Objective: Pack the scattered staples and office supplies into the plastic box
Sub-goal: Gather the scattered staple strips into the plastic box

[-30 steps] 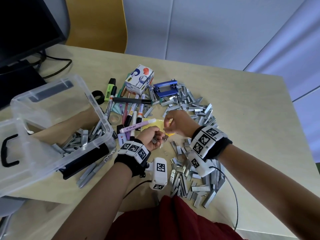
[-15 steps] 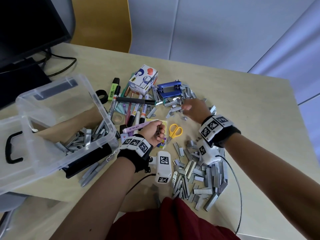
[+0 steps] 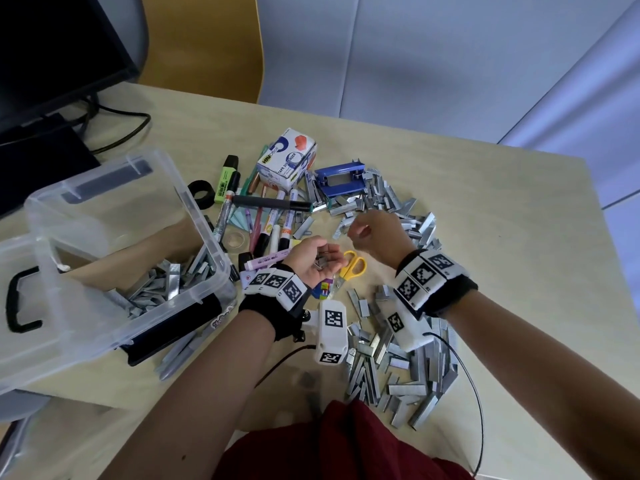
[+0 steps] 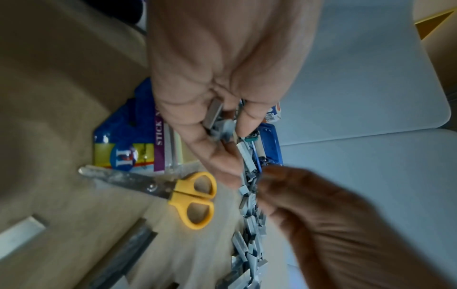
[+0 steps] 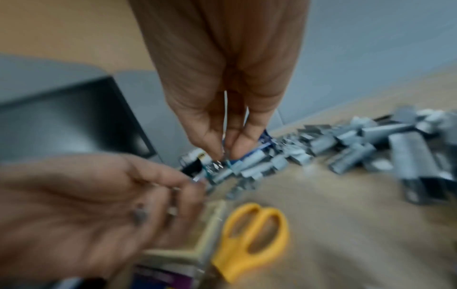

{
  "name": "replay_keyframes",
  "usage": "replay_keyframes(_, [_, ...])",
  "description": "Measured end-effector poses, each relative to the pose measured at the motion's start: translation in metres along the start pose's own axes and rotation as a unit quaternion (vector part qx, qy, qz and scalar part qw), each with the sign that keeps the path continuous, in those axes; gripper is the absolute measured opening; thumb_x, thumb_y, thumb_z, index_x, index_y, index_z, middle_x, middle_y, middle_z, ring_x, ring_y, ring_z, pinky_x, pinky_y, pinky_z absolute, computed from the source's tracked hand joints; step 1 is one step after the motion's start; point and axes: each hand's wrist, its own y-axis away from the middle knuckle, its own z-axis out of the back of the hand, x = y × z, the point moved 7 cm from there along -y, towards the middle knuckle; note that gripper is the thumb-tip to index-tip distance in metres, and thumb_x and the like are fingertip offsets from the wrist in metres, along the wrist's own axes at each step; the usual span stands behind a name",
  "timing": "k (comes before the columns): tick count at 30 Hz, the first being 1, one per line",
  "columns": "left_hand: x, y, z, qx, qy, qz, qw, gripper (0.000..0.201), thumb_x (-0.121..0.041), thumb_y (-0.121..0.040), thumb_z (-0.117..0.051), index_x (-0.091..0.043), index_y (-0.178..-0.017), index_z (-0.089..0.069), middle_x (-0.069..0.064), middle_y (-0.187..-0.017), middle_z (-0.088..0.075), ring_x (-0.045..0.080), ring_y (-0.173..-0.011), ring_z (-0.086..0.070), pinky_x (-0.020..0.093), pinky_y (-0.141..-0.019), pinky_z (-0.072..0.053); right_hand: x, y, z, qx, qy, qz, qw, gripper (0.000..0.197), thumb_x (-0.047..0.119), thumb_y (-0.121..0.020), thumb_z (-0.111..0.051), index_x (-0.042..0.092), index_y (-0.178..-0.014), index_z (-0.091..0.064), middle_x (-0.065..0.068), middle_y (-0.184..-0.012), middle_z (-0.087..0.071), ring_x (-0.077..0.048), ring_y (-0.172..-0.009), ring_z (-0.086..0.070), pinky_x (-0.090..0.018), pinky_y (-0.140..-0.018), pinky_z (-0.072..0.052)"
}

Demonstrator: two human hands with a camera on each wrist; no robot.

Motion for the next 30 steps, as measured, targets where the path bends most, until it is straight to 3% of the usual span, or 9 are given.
replay_keyframes(2, [-0.001, -0.001, -0.004, 0.006, 0.01, -0.001, 1.0, 0.035, -0.014, -0.099, -0.036, 0.001, -0.073, -0.053, 0.011, -0.053, -0.061, 0.018, -0.042, -0.061, 0.017, -0.041, -0.05, 0.019, 0.01, 0.001, 0.028, -0.03, 0.035, 0.999, 0.01, 0.004, -0.08, -0.064, 0.005, -0.09, -0.069, 0.004, -0.082, -0.06, 0.0, -0.068, -0.052, -0.002, -0.061, -0.037])
replay_keyframes(5, [0.001, 0.0, -0.01, 0.016, 0.018, 0.007, 1.0, 0.03, -0.016, -0.1, -0.038, -0.004, -0.076, -0.05, 0.01, -0.066, -0.055, 0.015, -0.042, -0.057, 0.016, -0.037, -0.047, 0.028, 0.013, -0.001, 0.052, -0.058, 0.046, 0.996, 0.011, 0.009, -0.08, -0.068, 0.008, -0.091, -0.068, 0.007, -0.08, -0.059, -0.002, -0.069, -0.055, -0.001, -0.06, -0.039])
replay_keyframes(7, [0.003, -0.001, -0.011, 0.023, 0.009, 0.018, 1.0, 0.034, -0.021, -0.1, -0.036, -0.005, -0.073, -0.049, 0.006, -0.054, -0.055, 0.01, -0.034, -0.051, 0.013, -0.034, -0.041, 0.022, 0.004, 0.005, 0.031, -0.05, 0.037, 0.998, 0.01, 0.01, -0.083, -0.064, 0.007, -0.093, -0.067, 0.004, -0.085, -0.062, -0.002, -0.073, -0.055, -0.008, -0.068, -0.041])
replay_keyframes(11, [0.005, -0.003, -0.009, 0.031, -0.019, 0.04, 0.999, 0.038, -0.023, -0.101, -0.031, -0.011, -0.066, -0.042, -0.002, -0.039, -0.048, 0.006, -0.029, -0.043, 0.01, -0.031, -0.03, -0.007, -0.022, 0.011, 0.007, 0.036, 0.0, 0.999, 0.024, 0.004, -0.085, -0.056, 0.004, -0.107, -0.063, -0.01, -0.115, -0.063, -0.021, -0.103, -0.058, -0.029, -0.094, -0.043])
replay_keyframes(15, [0.004, -0.003, -0.006, 0.027, -0.013, 0.037, 0.999, 0.037, -0.021, -0.1, -0.033, -0.01, -0.066, -0.042, -0.001, -0.04, -0.049, 0.007, -0.03, -0.045, 0.011, -0.033, -0.032, -0.016, -0.032, -0.009, 0.074, 0.151, 0.022, 0.986, 0.041, 0.001, -0.081, -0.06, 0.009, -0.121, -0.056, -0.009, -0.13, -0.047, -0.025, -0.111, -0.053, -0.034, -0.096, -0.044])
replay_keyframes(18, [0.004, -0.004, -0.007, 0.019, 0.006, 0.025, 0.999, 0.036, -0.018, -0.1, -0.035, -0.006, -0.067, -0.045, 0.004, -0.042, -0.054, 0.01, -0.033, -0.05, 0.013, -0.035, -0.039, -0.012, -0.03, -0.019, 0.066, 0.166, 0.026, 0.984, 0.026, 0.004, -0.084, -0.057, 0.007, -0.109, -0.057, -0.01, -0.121, -0.044, -0.027, -0.1, -0.056, -0.039, -0.089, -0.049])
replay_keyframes(25, [0.005, -0.002, -0.003, 0.017, 0.032, 0.029, 0.999, 0.037, -0.017, -0.1, -0.036, -0.001, -0.069, -0.051, 0.011, -0.048, -0.062, 0.015, -0.04, -0.061, 0.017, -0.04, -0.05, -0.017, -0.027, -0.019, 0.057, 0.122, 0.007, 0.991, 0.02, -0.004, -0.078, -0.058, 0.0, -0.098, -0.059, -0.012, -0.105, -0.05, -0.027, -0.097, -0.053, -0.023, -0.071, -0.033])
replay_keyframes(28, [0.006, -0.003, -0.004, 0.028, 0.037, 0.036, 0.998, 0.036, -0.015, -0.099, -0.037, 0.001, -0.072, -0.053, 0.013, -0.052, -0.065, 0.017, -0.044, -0.064, 0.019, -0.042, -0.052, -0.022, -0.021, -0.006, 0.022, 0.07, -0.022, 0.997, 0.017, 0.001, -0.077, -0.064, -0.001, -0.094, -0.06, -0.006, -0.092, -0.05, -0.02, -0.087, -0.049, -0.02, -0.071, -0.029])
replay_keyframes(30, [0.006, -0.004, -0.006, 0.037, 0.045, 0.037, 0.998, 0.036, -0.016, -0.1, -0.035, 0.003, -0.076, -0.055, 0.015, -0.055, -0.066, 0.02, -0.051, -0.067, 0.022, -0.049, -0.056, -0.012, -0.014, 0.004, 0.005, 0.042, -0.003, 0.999, 0.016, 0.003, -0.078, -0.064, -0.001, -0.092, -0.061, -0.003, -0.092, -0.05, -0.014, -0.084, -0.046, -0.02, -0.073, -0.032])
